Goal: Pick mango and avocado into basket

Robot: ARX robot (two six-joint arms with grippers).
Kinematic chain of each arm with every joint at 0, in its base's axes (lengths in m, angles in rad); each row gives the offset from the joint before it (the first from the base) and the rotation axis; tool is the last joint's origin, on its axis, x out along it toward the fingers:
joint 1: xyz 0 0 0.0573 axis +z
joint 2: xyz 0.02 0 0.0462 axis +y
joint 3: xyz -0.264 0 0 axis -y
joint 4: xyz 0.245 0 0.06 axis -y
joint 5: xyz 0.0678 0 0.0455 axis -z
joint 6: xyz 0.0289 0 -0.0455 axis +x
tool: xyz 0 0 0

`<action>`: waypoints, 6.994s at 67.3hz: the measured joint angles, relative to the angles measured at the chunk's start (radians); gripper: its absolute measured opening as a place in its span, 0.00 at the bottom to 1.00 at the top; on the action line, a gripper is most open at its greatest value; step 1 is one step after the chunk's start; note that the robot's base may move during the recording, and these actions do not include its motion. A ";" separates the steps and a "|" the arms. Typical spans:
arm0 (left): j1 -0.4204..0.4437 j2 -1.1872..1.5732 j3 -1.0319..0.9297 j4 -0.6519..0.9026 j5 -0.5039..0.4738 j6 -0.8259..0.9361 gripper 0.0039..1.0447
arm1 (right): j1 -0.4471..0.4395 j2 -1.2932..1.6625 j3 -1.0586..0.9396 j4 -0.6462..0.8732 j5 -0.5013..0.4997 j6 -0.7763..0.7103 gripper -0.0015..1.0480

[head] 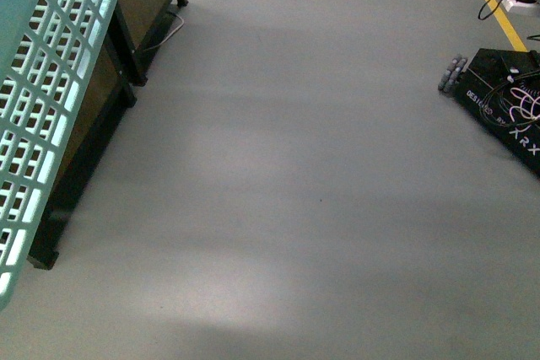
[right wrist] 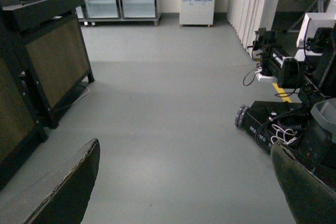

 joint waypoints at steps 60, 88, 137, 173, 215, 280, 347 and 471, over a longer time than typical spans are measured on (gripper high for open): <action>0.000 0.000 0.001 0.000 0.000 0.000 0.13 | 0.000 0.000 0.000 0.000 0.000 0.000 0.92; -0.007 0.001 0.002 0.000 0.006 -0.007 0.13 | 0.001 0.000 0.000 0.000 0.004 0.000 0.92; -0.006 0.001 0.002 -0.001 0.000 -0.002 0.13 | 0.000 -0.002 0.000 0.000 0.002 0.000 0.92; -0.006 0.000 0.002 0.000 0.001 -0.001 0.13 | 0.000 -0.002 0.000 0.000 0.001 0.000 0.92; -0.006 0.001 0.002 -0.001 0.002 -0.001 0.13 | 0.001 -0.002 0.000 0.000 0.002 0.000 0.92; -0.005 0.000 0.002 -0.001 0.000 0.000 0.13 | 0.000 -0.002 0.000 0.000 0.002 0.000 0.92; 0.003 0.003 0.002 -0.001 -0.021 0.005 0.13 | 0.000 -0.001 0.000 0.000 -0.006 0.000 0.92; -0.719 0.728 0.556 -0.169 0.105 0.417 0.13 | -0.359 0.552 0.306 -0.270 0.114 0.467 0.92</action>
